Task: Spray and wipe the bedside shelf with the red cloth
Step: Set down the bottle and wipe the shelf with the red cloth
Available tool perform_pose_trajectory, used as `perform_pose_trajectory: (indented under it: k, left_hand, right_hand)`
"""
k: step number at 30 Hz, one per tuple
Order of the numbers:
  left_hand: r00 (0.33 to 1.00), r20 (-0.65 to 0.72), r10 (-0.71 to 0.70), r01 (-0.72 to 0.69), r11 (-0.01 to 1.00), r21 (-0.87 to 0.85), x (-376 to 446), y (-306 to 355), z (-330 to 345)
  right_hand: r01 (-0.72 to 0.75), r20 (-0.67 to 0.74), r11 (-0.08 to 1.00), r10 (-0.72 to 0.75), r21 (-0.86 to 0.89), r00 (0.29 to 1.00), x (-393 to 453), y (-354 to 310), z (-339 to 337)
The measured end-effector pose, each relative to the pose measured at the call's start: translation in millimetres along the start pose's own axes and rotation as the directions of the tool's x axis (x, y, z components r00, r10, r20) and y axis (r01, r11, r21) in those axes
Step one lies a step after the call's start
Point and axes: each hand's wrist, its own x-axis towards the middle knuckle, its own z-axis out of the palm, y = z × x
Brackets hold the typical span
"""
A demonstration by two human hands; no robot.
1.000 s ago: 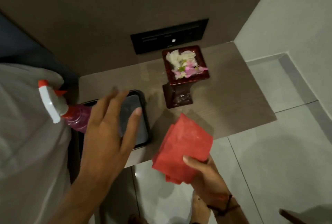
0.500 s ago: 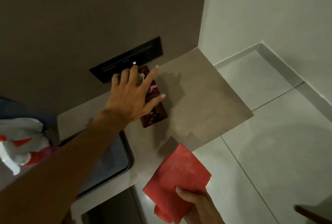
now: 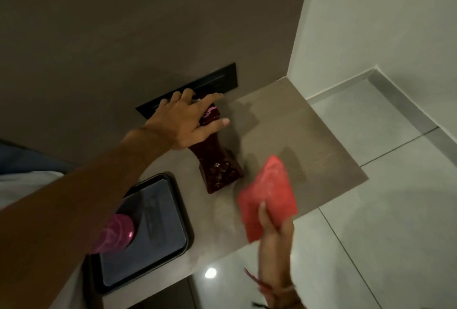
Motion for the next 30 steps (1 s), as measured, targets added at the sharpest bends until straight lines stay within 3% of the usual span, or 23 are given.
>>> perform_pose_trajectory:
  k: [2, 3, 5, 6, 7, 9, 12, 16, 20, 21, 24, 26, 28, 30]
  left_hand:
    - [1.000, 0.006, 0.003, -0.002, 0.999, -0.049, 5.8, -4.8, 0.0]
    - [1.000, 0.013, -0.001, 0.002, 0.997, -0.073, 7.9, -7.1, 0.1]
    - [1.000, 0.024, -0.009, 0.011, 0.994, -0.112, 12.7, -13.6, -0.1]
    - [1.000, 0.028, -0.010, 0.014, 0.991, -0.131, 15.2, -15.6, -0.7]
    - [1.000, 0.028, -0.011, 0.015, 0.989, -0.149, 16.9, -17.0, -0.1]
    - [1.000, 0.018, -0.004, 0.007, 0.986, -0.168, 17.9, -16.2, 1.2]
    - [1.000, 0.019, 0.006, -0.003, 0.981, -0.195, 17.2, -16.2, 2.2]
    - [0.999, 0.034, 0.015, -0.007, 0.973, -0.233, 18.3, -18.0, -1.6]
    - [0.999, 0.037, 0.039, -0.029, 0.971, -0.238, 15.0, -16.6, -2.6]
    - [0.998, 0.039, 0.042, -0.031, 0.970, -0.241, 15.0, -16.1, -2.0]
    - [0.998, 0.054, 0.033, -0.019, 0.968, -0.249, 17.5, -17.8, -4.6]
    - [0.998, 0.060, 0.023, -0.007, 0.970, -0.245, 20.2, -20.2, -6.1]
    - [0.999, 0.048, 0.015, -0.003, 0.972, -0.235, 21.9, -21.7, -4.3]
    - [0.999, 0.034, 0.015, -0.007, 0.973, -0.232, 22.3, -21.6, -2.7]
  right_hand:
    - [0.285, 0.178, 0.920, -0.243, -0.269, 0.954, 1.1, -4.8, 34.2]
    - [0.435, 0.274, 0.777, -0.342, -0.455, 0.899, 12.5, 3.0, 50.0]
    - [0.681, 0.557, 0.315, -0.402, -0.661, 0.727, 38.2, 33.5, 48.3]
    - [0.711, 0.643, 0.087, -0.362, -0.697, 0.675, 49.6, 39.3, 46.9]
    - [0.718, 0.688, -0.044, -0.329, -0.695, 0.646, 60.8, 48.5, 52.3]
    - [0.697, 0.707, -0.154, -0.282, -0.700, 0.648, 67.8, 63.5, 54.4]
    - [0.670, 0.714, -0.265, -0.371, -0.694, 0.593, 65.1, 79.8, 43.2]
    - [0.666, 0.734, -0.308, -0.308, -0.679, 0.605, 52.1, 86.3, 27.6]
    - [0.765, 0.821, -0.301, -0.153, -0.569, 0.550, 31.0, 85.2, -14.1]
    - [0.775, 0.810, -0.236, -0.155, -0.587, 0.566, 27.1, 82.8, -21.4]
    - [0.691, 0.642, 0.079, -0.307, -0.718, 0.702, 17.1, 63.3, -16.5]
    - [0.670, 0.554, 0.182, -0.431, -0.719, 0.712, 21.7, 50.7, 5.3]
    - [0.723, 0.587, 0.132, -0.493, -0.678, 0.642, 35.9, 44.6, 34.0]
    - [0.740, 0.673, -0.019, -0.434, -0.672, 0.599, 51.9, 44.0, 61.3]
